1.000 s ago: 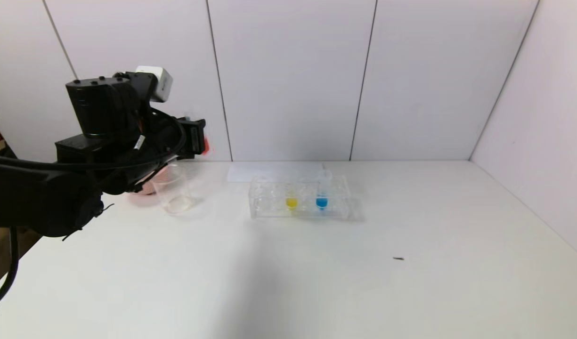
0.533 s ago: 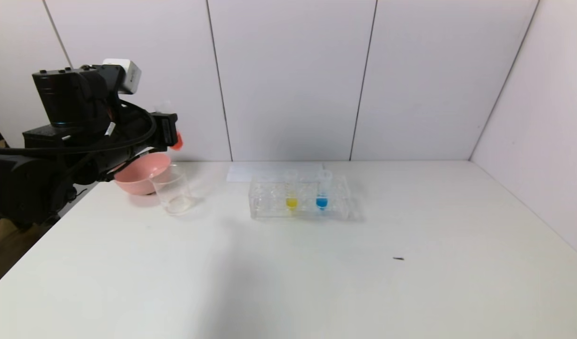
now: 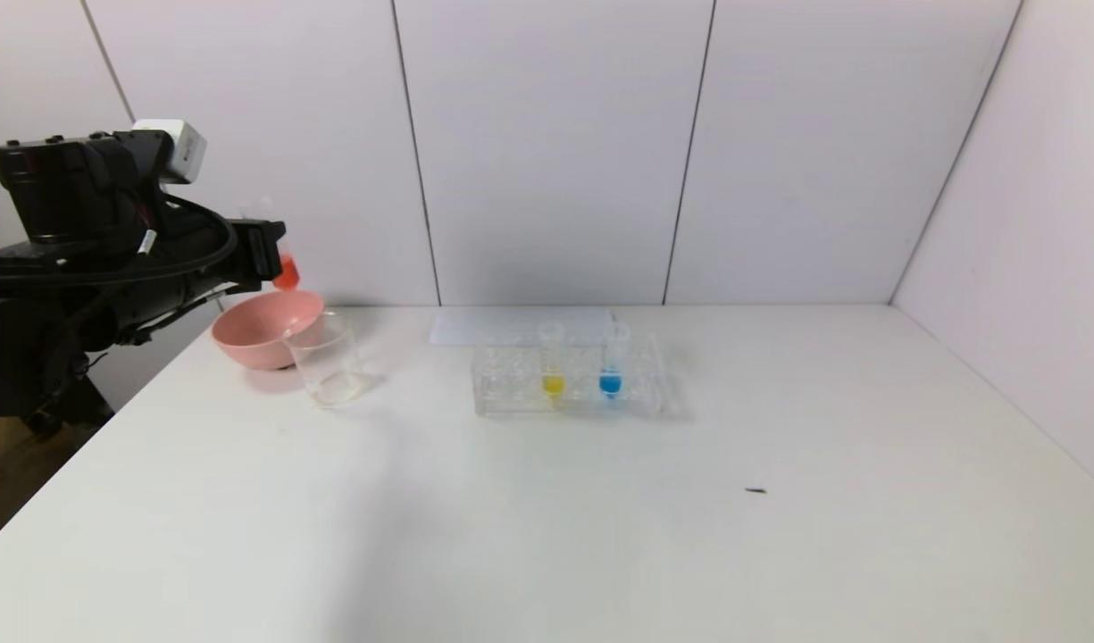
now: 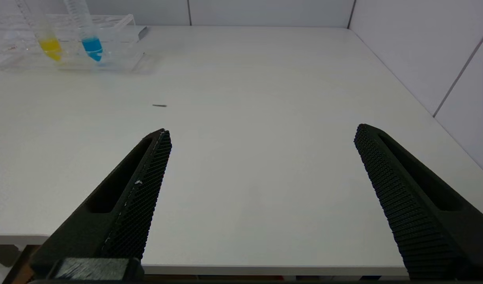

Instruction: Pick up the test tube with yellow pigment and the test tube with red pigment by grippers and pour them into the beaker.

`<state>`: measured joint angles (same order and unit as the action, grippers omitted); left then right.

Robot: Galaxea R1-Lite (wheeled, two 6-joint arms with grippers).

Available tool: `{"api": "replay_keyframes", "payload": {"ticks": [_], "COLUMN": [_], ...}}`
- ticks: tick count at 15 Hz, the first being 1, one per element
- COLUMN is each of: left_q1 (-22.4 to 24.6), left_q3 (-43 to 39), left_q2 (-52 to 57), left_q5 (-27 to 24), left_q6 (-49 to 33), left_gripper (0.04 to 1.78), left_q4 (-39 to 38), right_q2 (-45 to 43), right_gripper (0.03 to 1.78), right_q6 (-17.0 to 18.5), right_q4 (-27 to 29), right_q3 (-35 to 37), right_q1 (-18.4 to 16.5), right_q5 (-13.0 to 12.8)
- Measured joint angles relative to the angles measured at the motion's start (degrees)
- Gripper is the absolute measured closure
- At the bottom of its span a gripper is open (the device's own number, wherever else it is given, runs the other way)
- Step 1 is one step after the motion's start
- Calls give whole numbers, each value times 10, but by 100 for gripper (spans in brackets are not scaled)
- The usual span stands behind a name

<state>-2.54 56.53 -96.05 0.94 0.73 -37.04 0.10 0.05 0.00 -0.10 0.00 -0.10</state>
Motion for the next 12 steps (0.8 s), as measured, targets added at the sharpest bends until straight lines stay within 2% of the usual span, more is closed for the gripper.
{"api": "replay_keyframes", "payload": {"ticks": [8, 12], "left_q1": [79, 96], "left_q3": [-13, -19], "left_q2": [3, -5], "left_q5": [-65, -70], "left_q6": [-4, -6], "left_gripper": [139, 139], "left_q4": [7, 5], "right_q2": [0, 0], "right_gripper": [11, 11], "right_q6": [0, 0], "right_q4": [0, 0], "right_q3": [0, 0], "right_q1": [0, 0], "right_q5": [0, 0]}}
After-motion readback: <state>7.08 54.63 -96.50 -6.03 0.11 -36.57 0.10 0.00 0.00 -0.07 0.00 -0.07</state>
